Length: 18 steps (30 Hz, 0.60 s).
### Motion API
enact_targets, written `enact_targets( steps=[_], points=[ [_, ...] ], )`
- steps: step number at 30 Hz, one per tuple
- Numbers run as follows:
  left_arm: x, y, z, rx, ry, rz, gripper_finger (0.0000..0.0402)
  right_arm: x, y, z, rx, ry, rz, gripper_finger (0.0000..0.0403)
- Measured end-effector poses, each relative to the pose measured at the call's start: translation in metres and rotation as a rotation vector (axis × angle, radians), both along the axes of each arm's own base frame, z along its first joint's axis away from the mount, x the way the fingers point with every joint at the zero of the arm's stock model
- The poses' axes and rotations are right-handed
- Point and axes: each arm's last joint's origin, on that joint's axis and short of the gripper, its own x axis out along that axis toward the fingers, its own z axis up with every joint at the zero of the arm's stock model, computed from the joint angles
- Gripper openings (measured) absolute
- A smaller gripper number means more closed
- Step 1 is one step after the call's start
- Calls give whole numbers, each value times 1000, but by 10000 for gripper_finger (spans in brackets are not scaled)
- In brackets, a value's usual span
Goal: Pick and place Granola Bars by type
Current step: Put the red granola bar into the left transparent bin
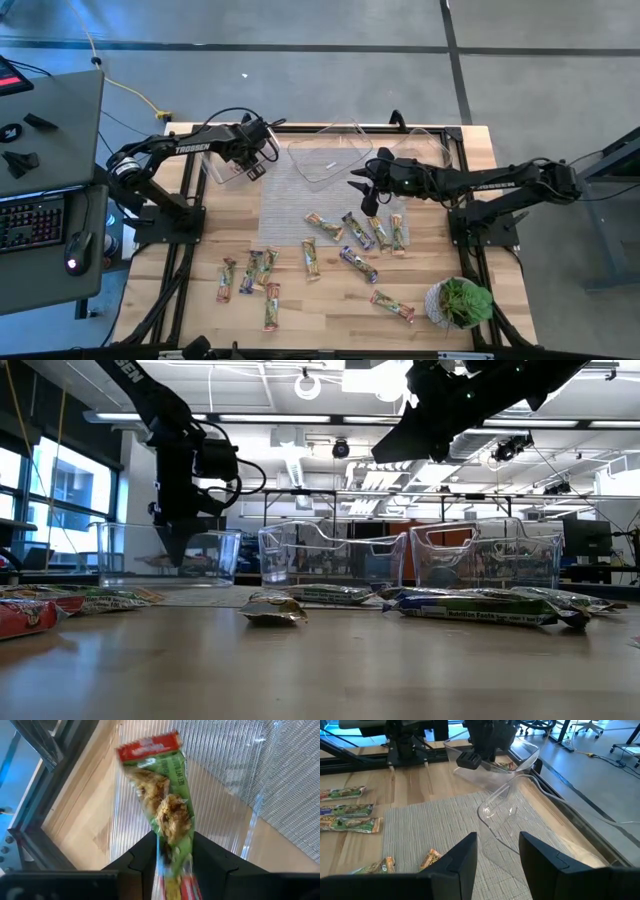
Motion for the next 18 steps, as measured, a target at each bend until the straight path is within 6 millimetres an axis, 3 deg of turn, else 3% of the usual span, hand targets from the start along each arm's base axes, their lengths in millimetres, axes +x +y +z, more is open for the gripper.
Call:
enact_targets(
  steps=[11,18],
  points=[
    [-1,0,5,2,56,-42,189,0,0,0,0,0,0,129],
    [5,9,46,59,127,-13,184,0,0,0,0,0,0,129]
  ],
)
